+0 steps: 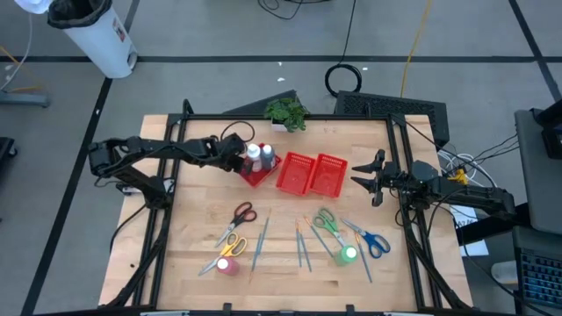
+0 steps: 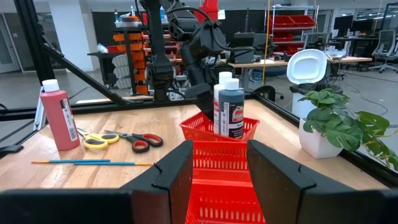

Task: Pick & Place Paint Supplies
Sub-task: Adjust the left red bin on the table

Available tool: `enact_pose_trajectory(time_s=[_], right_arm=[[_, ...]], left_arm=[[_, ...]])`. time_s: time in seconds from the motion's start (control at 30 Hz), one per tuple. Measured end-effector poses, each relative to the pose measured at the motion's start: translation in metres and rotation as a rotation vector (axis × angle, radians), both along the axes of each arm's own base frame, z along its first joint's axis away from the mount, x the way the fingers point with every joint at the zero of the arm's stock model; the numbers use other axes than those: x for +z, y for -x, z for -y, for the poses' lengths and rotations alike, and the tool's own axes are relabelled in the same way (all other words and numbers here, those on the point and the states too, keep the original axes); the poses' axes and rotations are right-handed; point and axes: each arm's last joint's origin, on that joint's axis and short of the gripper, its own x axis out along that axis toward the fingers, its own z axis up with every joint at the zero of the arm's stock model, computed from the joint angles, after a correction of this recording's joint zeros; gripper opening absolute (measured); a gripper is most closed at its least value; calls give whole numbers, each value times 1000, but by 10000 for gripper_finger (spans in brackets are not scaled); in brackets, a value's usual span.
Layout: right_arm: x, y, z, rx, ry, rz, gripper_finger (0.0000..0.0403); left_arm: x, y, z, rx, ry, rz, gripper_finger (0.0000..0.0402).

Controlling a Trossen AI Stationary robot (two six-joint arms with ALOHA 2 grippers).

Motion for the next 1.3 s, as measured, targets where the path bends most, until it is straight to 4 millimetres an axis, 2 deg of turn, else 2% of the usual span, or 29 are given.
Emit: enact_pose_trajectory(time_s=[0.2, 0.4, 0.97, 1.3], right_arm=[[0, 0, 0, 0, 0, 0, 142], [0, 0, 0, 0, 0, 0, 142], [0, 0, 0, 0, 0, 0, 142], [0, 0, 0, 0, 0, -1, 142]], left_arm=[[0, -2, 6, 58, -7, -3, 76], [1, -4, 8, -50, -97, -35, 77], [6, -15, 18, -165, -236, -15, 77], [26, -6, 24, -196, -266, 29, 77]])
